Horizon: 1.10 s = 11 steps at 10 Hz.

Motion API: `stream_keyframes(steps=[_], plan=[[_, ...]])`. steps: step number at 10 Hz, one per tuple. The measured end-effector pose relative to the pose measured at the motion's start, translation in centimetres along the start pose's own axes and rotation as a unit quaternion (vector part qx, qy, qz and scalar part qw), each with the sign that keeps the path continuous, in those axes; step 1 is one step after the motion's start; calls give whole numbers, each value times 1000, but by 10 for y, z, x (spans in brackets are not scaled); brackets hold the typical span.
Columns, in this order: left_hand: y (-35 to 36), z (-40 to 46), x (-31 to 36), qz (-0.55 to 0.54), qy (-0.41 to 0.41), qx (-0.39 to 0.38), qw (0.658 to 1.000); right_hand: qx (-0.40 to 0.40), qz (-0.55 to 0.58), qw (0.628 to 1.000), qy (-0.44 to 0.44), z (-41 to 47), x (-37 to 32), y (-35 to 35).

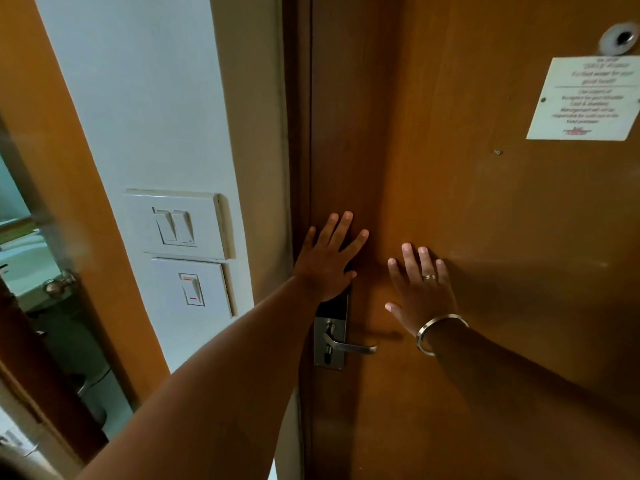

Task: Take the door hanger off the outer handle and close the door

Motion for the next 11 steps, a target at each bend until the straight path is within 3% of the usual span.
stream_keyframes(steps=[2, 8, 10, 11], plan=[[-6, 13, 3, -5, -18, -29, 999, -20, 4, 1000, 18, 15, 1, -2], [1, 11, 4, -12, -10, 0, 1000, -36, 1, 999, 13, 12, 4, -9], [-5, -5, 11, -55, -55, 32, 996, 7, 26, 999, 36, 10, 23, -46], [-30, 1, 11, -61, -102, 67, 991, 68, 17, 995, 72, 16, 43, -85]])
Point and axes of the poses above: each hand's wrist, its own z-axis towards the middle knuckle, its own y-axis out of the palm, x = y × z, the point moved 8 cm from there along z, towards the middle knuckle, and after that the axes turned 7 degrees about z, right-handed, at the moved point
